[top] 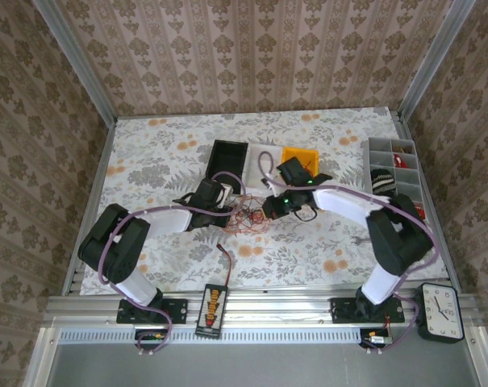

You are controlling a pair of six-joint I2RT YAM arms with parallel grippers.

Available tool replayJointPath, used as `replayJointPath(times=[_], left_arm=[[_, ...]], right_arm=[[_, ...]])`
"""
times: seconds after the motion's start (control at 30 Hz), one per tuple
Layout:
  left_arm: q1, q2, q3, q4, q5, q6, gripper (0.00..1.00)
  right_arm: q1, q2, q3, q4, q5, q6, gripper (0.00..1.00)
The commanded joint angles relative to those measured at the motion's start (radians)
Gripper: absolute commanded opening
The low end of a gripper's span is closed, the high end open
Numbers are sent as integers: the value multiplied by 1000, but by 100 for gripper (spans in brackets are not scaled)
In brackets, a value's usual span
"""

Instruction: Untangle the cables

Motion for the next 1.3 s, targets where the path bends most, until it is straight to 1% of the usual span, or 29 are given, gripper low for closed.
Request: replayJointPath(times=[0.0,0.13,0.3,0.37,0.5,0.6,0.73,0.9,1.07,1.1,1.13,1.27], left_arm=[[10,39,36,-84,-129,-28,0],[11,60,51,-132,-212,-41,0],[16,72,58,-163,-263,-59,0],[21,80,63,-181,-283,-70,0],[35,85,56,-201,-323,-95,0],[54,96,58,-231,-359,-132,0],[87,114,62,-275,-388,-185,0],[139,111,55,-287,-355,-257,0],[156,109,60,-291,-339,-293,0],[188,110,62,-300,-343,-307,0],[200,110,62,-305,-337,-320,0],[219,111,73,-318,-327,-369,0]], right_arm=[[-64,-129,-52,71,16,80,3],[-175,-237,-97,124,14,153,1],[-284,-351,-117,157,95,207,0],[-311,-383,-116,155,128,213,0],[-355,-452,-114,132,252,206,0],[-402,-500,-131,136,299,233,0],[-439,-539,-159,129,325,254,1],[-470,-580,-194,112,395,290,0],[-500,-613,-206,60,482,295,0],[-513,-622,-205,44,510,296,0],[-531,-631,-203,30,531,297,0],[-615,-668,-198,-19,590,308,0]])
